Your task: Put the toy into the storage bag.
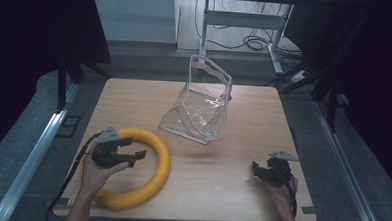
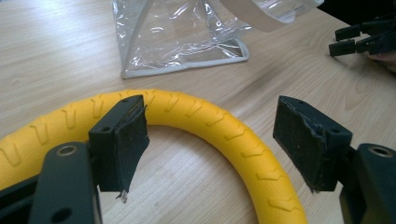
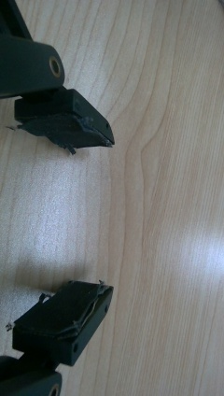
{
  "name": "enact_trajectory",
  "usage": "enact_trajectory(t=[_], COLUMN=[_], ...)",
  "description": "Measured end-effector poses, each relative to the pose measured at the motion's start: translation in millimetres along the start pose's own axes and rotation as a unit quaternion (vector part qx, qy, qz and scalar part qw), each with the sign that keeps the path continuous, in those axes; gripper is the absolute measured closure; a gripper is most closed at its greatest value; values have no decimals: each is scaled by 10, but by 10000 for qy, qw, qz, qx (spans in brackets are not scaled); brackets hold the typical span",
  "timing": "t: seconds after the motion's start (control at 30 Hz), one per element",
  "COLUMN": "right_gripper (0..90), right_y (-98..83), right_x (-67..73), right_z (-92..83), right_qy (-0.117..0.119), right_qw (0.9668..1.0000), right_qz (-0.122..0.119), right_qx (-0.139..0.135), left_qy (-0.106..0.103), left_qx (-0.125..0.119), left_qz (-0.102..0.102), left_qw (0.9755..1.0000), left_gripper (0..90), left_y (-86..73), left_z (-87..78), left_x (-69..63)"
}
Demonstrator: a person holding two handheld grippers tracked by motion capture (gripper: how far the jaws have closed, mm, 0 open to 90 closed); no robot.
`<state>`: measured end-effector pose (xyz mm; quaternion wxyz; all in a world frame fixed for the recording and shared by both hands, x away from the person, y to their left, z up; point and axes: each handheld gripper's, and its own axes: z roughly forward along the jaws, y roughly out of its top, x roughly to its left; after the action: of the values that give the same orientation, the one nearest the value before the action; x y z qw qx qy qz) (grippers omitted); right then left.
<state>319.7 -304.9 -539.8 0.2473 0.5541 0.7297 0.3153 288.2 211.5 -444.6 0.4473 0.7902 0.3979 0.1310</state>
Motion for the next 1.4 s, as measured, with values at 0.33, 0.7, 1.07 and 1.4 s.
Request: enact_trajectory(t=[0.33,0.7,1.07,1.4], right_gripper=[239,238,238,238], right_y=[-11,-11,-12,-12], right_x=[-1,-4,-3,-3], right_z=[-14,-14,-14,-14], right_qy=[-3,4,4,1], right_qw=[10000,10000,10000,10000], right_qz=[52,46,52,47], right_qx=[2,5,3,3], left_qy=[-183,-748,-820,-978], left_qx=[-14,289,1057,1751], left_qz=[-13,193,573,926], left_qw=[9998,9966,9893,9753], left_gripper=[263,267,281,281], left_y=[47,-98,-179,-228], left_z=[0,-274,-238,-206], left_x=[31,-67,-102,-181])
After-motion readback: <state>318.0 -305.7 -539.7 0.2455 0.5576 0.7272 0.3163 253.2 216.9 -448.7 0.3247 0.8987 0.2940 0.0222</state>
